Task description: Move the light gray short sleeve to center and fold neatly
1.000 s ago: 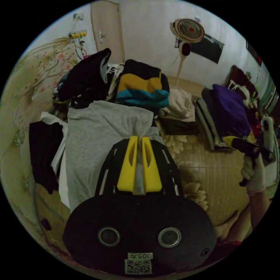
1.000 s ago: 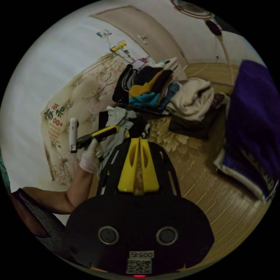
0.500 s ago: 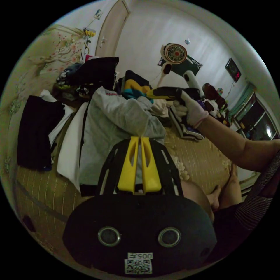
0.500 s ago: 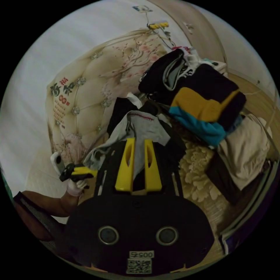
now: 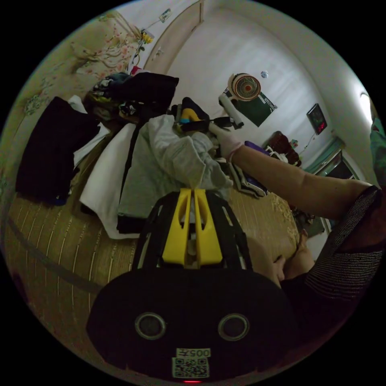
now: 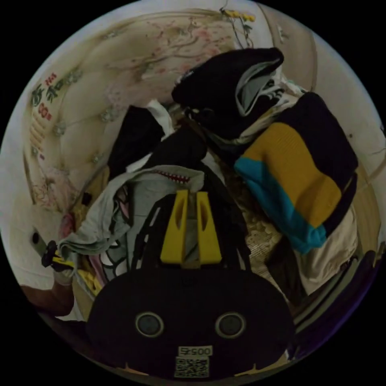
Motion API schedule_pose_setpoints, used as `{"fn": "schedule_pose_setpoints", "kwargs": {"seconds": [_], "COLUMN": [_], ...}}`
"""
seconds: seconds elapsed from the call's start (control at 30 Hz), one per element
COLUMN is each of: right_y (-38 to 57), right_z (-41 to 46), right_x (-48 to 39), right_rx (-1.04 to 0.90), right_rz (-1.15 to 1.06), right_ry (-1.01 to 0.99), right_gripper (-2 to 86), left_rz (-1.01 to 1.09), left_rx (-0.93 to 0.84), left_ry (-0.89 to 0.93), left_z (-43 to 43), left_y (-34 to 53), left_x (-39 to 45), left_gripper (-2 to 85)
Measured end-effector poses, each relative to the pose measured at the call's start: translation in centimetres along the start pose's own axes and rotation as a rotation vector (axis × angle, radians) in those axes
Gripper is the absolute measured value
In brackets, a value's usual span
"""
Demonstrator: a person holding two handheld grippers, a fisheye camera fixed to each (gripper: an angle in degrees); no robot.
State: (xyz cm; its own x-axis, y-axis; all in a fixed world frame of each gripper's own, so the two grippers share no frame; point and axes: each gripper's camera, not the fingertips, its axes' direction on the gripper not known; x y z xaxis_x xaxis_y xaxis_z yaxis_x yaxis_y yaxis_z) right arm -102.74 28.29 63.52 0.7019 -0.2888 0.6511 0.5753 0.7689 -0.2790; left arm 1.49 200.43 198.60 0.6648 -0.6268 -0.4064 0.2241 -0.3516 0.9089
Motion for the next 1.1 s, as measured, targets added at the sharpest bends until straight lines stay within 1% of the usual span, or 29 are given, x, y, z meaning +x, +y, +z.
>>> {"fn": "schedule_pose_setpoints", "kwargs": {"seconds": [0.13, 0.2, 0.23, 0.3, 0.4, 0.5, 0.57, 0.63, 0.73, 0.8, 0.87, 0.97, 1.03, 1.1], "right_y": [1.3, 2.7, 3.1, 4.9, 7.1, 8.5, 9.4, 10.5, 12.7, 14.7, 16.3, 19.3, 21.4, 24.6], "right_z": [-6.7, -11.9, -13.3, -19.1, -26.2, -31.8, -34.9, -38.3, -45.2, -51.5, -56.4, -64.3, -68.9, -74.8], "right_x": [-2.5, -4.1, -4.6, -6.5, -8.4, -9.2, -9.6, -10.4, -12.7, -14.3, -15.5, -17.5, -18.5, -19.6], "right_rx": [0.148, 0.238, 0.259, 0.34, 0.387, 0.333, 0.324, 0.359, 0.475, 0.576, 0.635, 0.7, 0.721, 0.762], "right_rz": [0.008, 0.024, 0.024, 0.021, 0.026, 0.072, 0.103, 0.122, 0.133, 0.143, 0.137, 0.143, 0.155, 0.174], "right_ry": [-0.074, -0.148, -0.153, -0.164, -0.164, -0.129, -0.14, -0.166, -0.131, -0.115, -0.117, -0.093, -0.097, -0.143], "right_gripper": [-1.0, -1.3, -1.3, -1.4, -1.4, -1.1, -0.9, -0.8, -0.7, -0.7, -0.7, -0.7, -0.7, -0.7], "left_rz": [-0.028, -0.035, -0.031, -0.016, 0.016, 0.06, 0.078, 0.091, 0.15, 0.195, 0.238, 0.29, 0.312, 0.313], "left_rx": [0.011, 0.032, 0.051, 0.084, 0.131, 0.161, 0.177, 0.204, 0.245, 0.261, 0.272, 0.281, 0.283, 0.275], "left_ry": [-0.029, -0.031, -0.027, -0.019, -0.007, 0.001, -0.007, 0.026, 0.049, 0.042, 0.084, 0.196, 0.312, 0.413], "left_z": [-5.3, -7.8, -9.4, -11.7, -15.1, -18.1, -19.7, -21.5, -23.9, -25.3, -26.3, -26.9, -26.7, -26.0], "left_y": [2.9, 3.9, 4.5, 5.2, 5.9, 6.0, 5.8, 5.3, 4.5, 3.9, 3.1, 1.5, 0.0, -1.1], "left_x": [-1.2, -1.2, -1.0, -0.5, 1.0, 2.7, 3.9, 5.7, 9.5, 12.0, 14.6, 18.7, 22.0, 24.3], "left_gripper": [-0.2, -0.2, -0.2, -0.3, -0.3, -0.3, -0.4, -0.4, -0.4, -0.4, -0.3, -0.3, -0.4, -0.5]}}
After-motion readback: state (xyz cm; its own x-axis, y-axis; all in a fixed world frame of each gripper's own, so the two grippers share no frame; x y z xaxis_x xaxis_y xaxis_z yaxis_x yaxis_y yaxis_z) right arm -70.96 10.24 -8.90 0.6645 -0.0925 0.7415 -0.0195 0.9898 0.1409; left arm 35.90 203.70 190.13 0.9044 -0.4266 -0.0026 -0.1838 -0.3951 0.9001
